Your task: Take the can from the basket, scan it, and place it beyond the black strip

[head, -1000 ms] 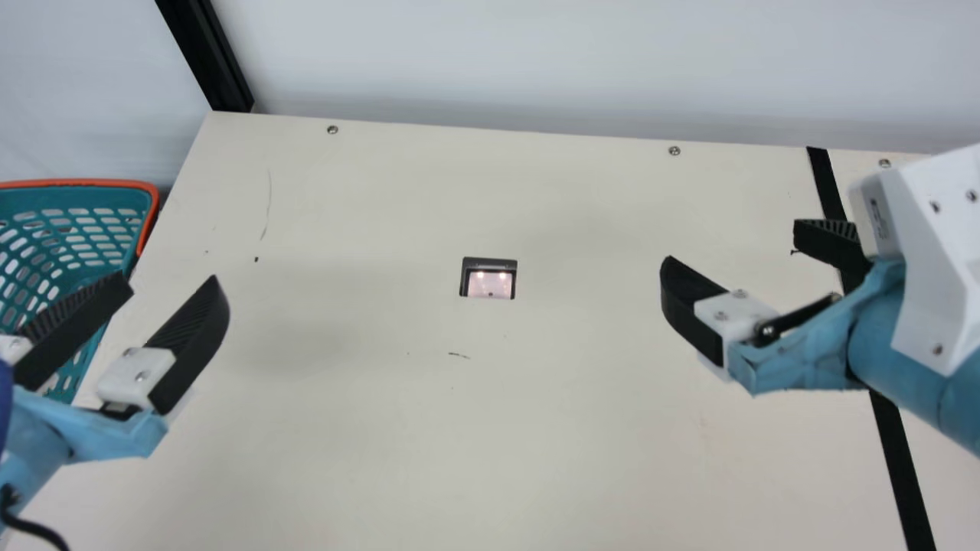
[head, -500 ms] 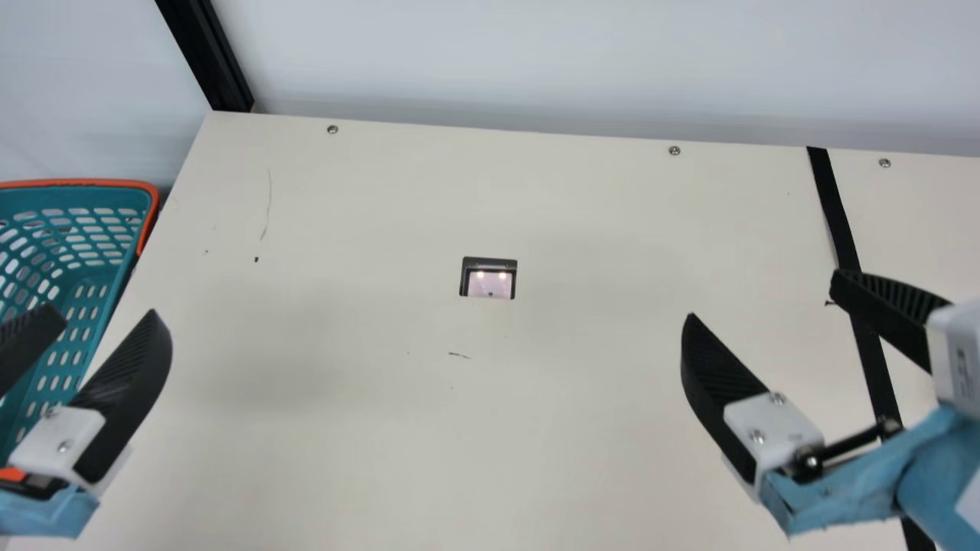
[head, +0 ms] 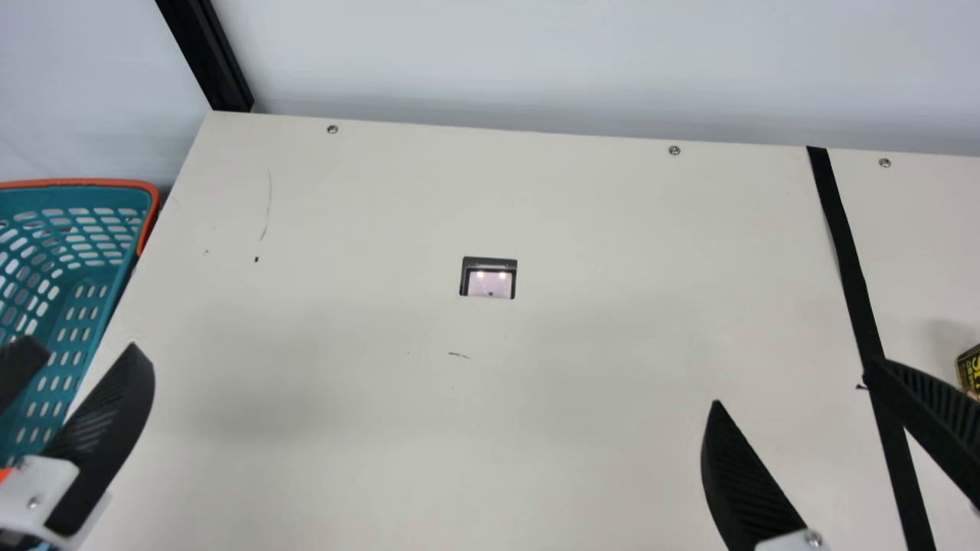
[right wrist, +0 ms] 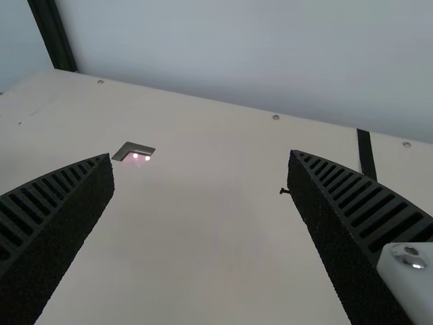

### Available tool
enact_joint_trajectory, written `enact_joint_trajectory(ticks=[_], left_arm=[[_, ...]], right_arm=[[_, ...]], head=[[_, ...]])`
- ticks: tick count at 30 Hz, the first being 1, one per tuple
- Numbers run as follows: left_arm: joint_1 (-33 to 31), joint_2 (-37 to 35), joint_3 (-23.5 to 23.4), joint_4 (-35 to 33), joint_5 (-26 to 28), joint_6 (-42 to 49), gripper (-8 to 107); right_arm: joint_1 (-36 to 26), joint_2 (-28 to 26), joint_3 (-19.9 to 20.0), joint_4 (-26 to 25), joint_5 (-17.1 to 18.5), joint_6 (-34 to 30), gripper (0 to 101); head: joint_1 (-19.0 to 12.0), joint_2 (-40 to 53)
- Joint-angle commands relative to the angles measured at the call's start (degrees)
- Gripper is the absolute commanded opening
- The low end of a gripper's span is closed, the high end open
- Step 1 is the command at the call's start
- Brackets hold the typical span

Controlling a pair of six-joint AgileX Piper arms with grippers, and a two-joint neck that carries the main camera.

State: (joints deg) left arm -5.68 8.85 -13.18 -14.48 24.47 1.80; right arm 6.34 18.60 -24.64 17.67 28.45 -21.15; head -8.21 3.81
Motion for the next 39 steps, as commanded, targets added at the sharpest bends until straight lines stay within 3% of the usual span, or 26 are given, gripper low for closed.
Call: enact_joint_trajectory(ticks=[1, 13, 39], left_arm=[[0.4, -0.7, 0.2, -1.1, 0.6, 1.0, 90], [2.4, -3.1, 0.9, -5.9, 2.3, 5.5, 90], [2.4, -3.1, 0.9, -5.9, 2.4, 5.5, 90]], right_arm=[[0.0, -4.6, 0.8, -0.3, 0.2, 1.3, 101], [-1.5, -18.6, 5.4, -5.3, 5.9, 6.4, 101], [-1.3, -18.6, 6.4, -6.4, 5.5, 6.6, 101]], head=[[-0.3, 0.7], [-0.3, 0.7], [-0.3, 0.7]])
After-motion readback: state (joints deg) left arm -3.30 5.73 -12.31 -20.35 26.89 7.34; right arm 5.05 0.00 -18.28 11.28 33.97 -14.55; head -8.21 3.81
